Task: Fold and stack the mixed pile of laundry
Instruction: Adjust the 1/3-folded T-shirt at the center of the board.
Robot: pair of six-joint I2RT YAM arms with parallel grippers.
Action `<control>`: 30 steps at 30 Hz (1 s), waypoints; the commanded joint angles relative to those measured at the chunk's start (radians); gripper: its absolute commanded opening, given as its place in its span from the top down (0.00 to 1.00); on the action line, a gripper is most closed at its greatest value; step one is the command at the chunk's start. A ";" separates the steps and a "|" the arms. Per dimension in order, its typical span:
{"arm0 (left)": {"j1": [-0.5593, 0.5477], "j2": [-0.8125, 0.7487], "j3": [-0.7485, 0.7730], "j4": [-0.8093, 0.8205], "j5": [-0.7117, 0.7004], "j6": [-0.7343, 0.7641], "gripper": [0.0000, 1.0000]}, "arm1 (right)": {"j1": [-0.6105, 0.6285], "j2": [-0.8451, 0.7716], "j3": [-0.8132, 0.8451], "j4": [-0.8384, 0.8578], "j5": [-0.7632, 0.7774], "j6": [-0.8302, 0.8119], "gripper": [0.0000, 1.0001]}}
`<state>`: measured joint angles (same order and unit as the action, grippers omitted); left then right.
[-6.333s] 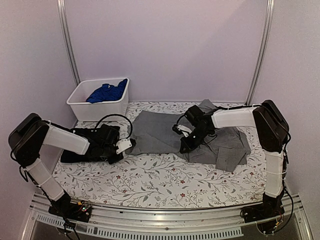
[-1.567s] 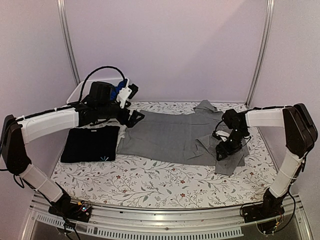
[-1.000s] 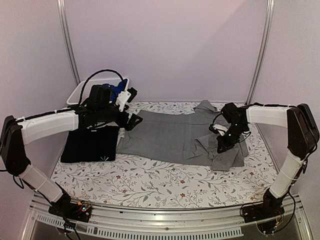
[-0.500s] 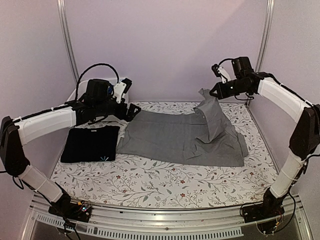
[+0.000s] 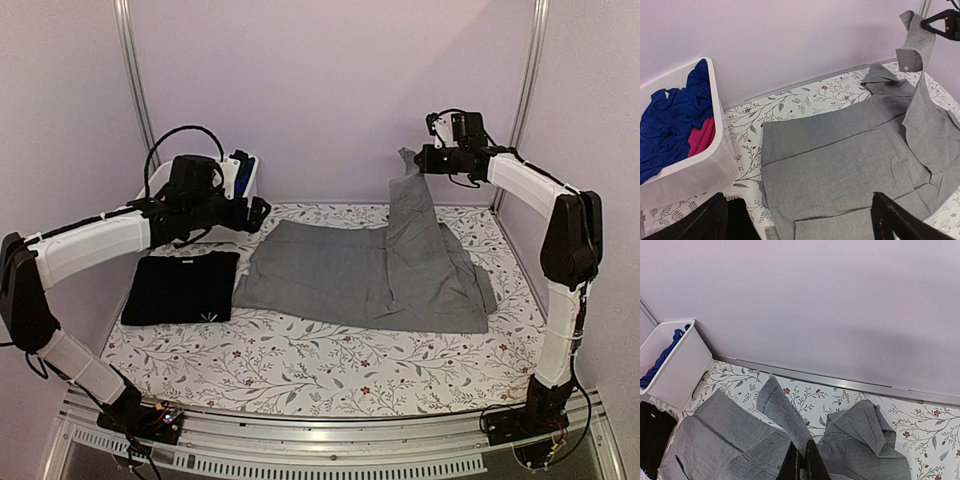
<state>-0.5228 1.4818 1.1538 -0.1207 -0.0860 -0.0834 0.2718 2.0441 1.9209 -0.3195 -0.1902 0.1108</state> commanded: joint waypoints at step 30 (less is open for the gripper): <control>0.092 0.042 -0.099 0.003 0.185 -0.214 0.00 | 0.546 -0.137 -0.374 0.162 -0.073 0.055 0.50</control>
<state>-0.4599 1.5574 1.1061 -0.1623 0.0330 -0.2749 0.7944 1.9068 1.5288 -0.1150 -0.0654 0.2409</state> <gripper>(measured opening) 0.996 0.329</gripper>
